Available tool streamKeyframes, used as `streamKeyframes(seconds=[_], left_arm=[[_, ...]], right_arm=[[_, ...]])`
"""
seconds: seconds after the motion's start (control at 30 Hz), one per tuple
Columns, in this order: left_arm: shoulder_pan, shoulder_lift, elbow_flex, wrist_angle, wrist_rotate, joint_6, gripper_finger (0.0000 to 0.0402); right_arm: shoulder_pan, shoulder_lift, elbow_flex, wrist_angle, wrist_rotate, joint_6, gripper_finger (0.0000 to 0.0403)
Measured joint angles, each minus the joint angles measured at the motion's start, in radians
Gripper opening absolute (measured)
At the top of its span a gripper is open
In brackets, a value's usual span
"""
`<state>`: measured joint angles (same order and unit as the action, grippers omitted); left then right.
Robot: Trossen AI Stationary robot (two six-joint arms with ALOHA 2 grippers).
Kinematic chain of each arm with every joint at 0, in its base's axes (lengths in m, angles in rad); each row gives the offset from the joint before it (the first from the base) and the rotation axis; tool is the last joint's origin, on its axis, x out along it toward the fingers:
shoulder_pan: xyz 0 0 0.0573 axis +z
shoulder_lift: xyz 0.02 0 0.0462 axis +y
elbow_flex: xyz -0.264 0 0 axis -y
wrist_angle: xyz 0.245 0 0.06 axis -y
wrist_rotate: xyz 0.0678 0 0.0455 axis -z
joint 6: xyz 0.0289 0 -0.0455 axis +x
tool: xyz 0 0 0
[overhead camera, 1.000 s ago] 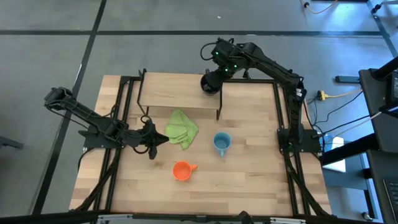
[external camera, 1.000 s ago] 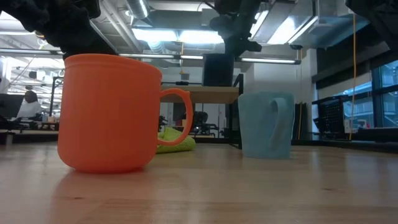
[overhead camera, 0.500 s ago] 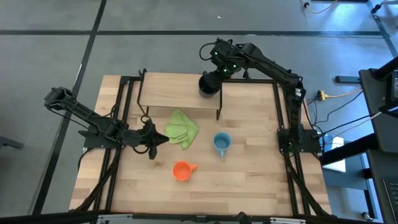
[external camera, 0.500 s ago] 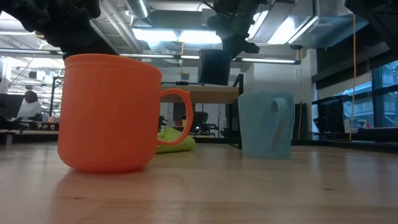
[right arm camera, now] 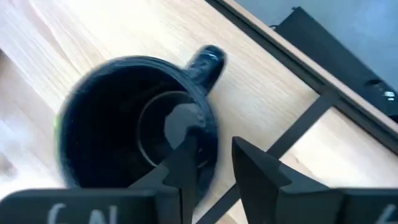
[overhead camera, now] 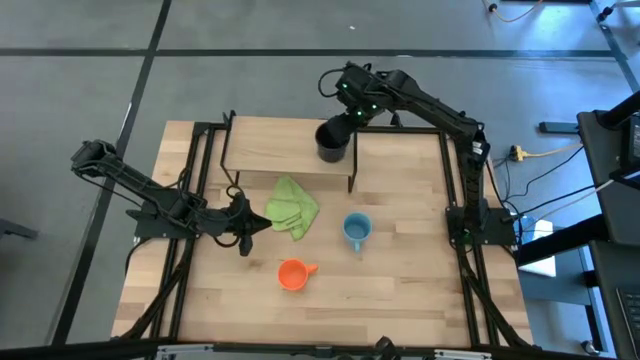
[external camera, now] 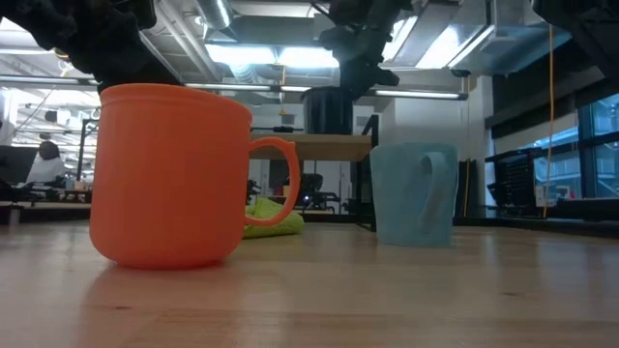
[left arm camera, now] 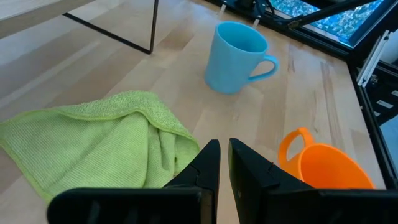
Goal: Stack small to large cups/mugs on shelf
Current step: Put the dark blue mug on the shelf, then put the blue mug on the shelf
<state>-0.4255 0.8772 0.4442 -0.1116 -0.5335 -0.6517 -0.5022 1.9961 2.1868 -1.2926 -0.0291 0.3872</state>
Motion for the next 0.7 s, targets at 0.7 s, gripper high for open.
streamKeyframes(seconds=[0.7], left_arm=[[0.007,-0.001,0.0,0.035,-0.006,0.044,0.0027]], right_arm=[[0.168,-0.269,-0.123,-0.232,0.295,0.044,0.011]])
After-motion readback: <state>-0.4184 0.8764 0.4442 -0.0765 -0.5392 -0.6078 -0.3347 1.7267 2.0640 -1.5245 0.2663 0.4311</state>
